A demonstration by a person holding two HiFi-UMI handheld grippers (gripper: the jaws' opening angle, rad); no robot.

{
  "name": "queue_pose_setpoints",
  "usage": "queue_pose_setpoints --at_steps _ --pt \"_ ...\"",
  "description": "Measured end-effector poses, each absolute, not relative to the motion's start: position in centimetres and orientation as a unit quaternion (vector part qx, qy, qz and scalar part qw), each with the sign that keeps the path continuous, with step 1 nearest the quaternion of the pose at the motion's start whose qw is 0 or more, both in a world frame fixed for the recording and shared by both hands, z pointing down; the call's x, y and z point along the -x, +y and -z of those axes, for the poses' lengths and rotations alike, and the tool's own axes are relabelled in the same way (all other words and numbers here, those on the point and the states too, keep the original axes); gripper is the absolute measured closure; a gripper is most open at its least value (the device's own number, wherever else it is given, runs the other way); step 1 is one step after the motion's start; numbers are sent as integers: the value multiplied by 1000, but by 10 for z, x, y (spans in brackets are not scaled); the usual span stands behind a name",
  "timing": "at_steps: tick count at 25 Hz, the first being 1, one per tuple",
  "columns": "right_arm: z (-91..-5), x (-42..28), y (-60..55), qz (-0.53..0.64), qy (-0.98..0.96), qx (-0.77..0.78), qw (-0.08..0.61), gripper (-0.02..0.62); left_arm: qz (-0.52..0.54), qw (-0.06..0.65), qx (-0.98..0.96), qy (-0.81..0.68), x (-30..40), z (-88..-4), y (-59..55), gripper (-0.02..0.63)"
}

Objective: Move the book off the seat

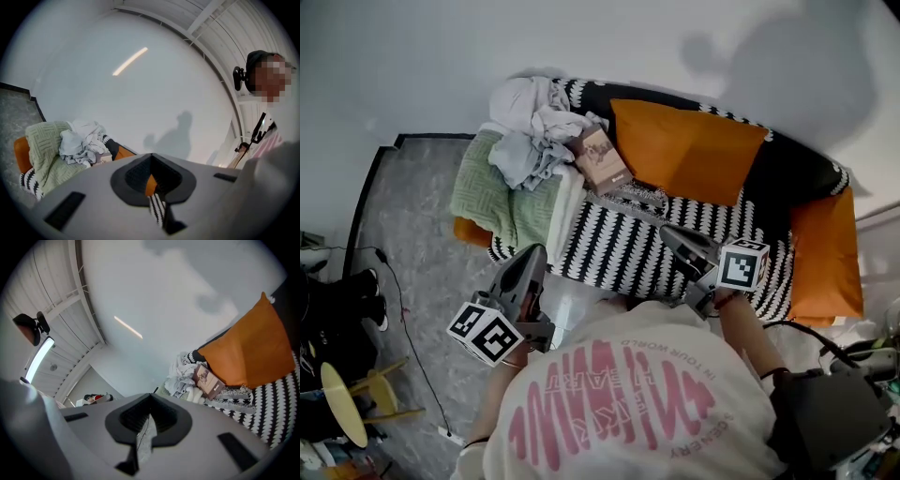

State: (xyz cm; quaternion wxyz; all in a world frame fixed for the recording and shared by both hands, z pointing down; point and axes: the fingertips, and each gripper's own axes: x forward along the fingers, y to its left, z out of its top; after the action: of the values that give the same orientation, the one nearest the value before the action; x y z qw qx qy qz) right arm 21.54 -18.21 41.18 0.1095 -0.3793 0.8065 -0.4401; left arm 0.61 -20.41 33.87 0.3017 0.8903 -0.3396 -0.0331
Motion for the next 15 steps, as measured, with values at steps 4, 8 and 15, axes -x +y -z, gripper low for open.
queue_pose_setpoints --at_steps 4,8,15 --pt "-414 -200 -178 441 807 381 96 588 39 308 -889 -337 8 -342 -209 598" --pt "-420 -197 -178 448 801 389 84 588 46 311 -886 -340 21 -344 -210 598" --pt "-416 -171 -200 449 810 372 66 588 53 327 -874 -355 44 -352 -217 598"
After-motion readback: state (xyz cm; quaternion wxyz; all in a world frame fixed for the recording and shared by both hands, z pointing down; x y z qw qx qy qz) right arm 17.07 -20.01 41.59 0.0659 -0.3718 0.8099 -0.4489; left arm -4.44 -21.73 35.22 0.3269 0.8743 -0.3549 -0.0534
